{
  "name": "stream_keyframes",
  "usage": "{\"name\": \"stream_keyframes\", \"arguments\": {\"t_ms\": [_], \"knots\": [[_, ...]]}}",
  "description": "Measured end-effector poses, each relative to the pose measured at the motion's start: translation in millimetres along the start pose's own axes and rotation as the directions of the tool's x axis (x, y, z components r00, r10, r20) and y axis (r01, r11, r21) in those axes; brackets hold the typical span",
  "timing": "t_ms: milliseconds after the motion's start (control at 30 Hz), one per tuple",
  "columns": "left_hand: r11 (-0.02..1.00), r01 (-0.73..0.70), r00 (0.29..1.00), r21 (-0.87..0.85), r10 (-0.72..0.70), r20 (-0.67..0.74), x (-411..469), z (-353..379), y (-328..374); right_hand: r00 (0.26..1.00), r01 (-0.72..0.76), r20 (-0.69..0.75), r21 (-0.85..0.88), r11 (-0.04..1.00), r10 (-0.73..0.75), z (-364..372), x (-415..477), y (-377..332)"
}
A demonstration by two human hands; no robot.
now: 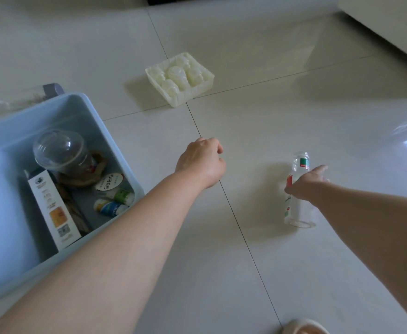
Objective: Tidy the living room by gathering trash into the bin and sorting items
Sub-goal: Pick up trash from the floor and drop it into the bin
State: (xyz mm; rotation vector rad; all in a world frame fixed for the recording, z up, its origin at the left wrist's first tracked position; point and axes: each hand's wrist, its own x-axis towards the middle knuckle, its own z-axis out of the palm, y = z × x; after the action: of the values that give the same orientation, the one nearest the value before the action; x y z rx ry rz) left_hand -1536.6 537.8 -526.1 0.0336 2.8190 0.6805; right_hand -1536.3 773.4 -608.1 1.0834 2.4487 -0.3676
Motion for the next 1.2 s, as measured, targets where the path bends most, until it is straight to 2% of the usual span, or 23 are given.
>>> {"name": "stream_keyframes", "arguments": {"t_ms": [67, 167, 267, 400, 467, 600, 733, 967, 1200], "knots": [[1.000, -0.020, 1.000, 0.002, 0.020, 0.007, -1, -2, 2, 0.996, 0.006, 0.086, 0.055, 0.998, -0.011, 2, -4, -4], [0.999, -0.049, 0.999, 0.005, 0.049, 0.004, -3, -5, 1, 1.000, -0.022, 0.019, 0.210, 0.977, 0.019, 6, -15, -10], [0.997, -0.071, 0.997, 0.006, 0.071, -0.034, -6, -13, -7, 0.993, 0.116, -0.061, 0.211, 0.971, -0.105, 2, -36, -32], [0.997, -0.083, 0.994, -0.002, 0.083, -0.071, -7, -30, -23, 0.956, 0.294, -0.089, 0.230, 0.928, -0.281, -3, -77, -71], [0.998, -0.066, 0.988, 0.000, 0.065, -0.138, -10, -44, -36, 0.927, 0.374, -0.096, 0.270, 0.887, -0.362, -4, -98, -90], [0.998, 0.031, 0.952, -0.053, -0.045, -0.301, -17, -76, -64, 0.875, 0.473, -0.113, 0.398, 0.786, -0.470, -16, -135, -123], [0.983, 0.130, 0.910, -0.127, -0.169, -0.378, -28, -102, -97, 0.832, 0.524, -0.115, 0.484, 0.701, -0.542, -21, -160, -152], [0.922, 0.313, 0.819, -0.229, -0.384, -0.427, -50, -123, -149, 0.733, 0.626, -0.112, 0.496, 0.602, -0.671, -14, -209, -179], [0.816, 0.406, 0.674, -0.411, -0.571, -0.468, -65, -139, -192, 0.584, 0.738, -0.048, 0.447, 0.506, -0.810, -2, -253, -197]]}}
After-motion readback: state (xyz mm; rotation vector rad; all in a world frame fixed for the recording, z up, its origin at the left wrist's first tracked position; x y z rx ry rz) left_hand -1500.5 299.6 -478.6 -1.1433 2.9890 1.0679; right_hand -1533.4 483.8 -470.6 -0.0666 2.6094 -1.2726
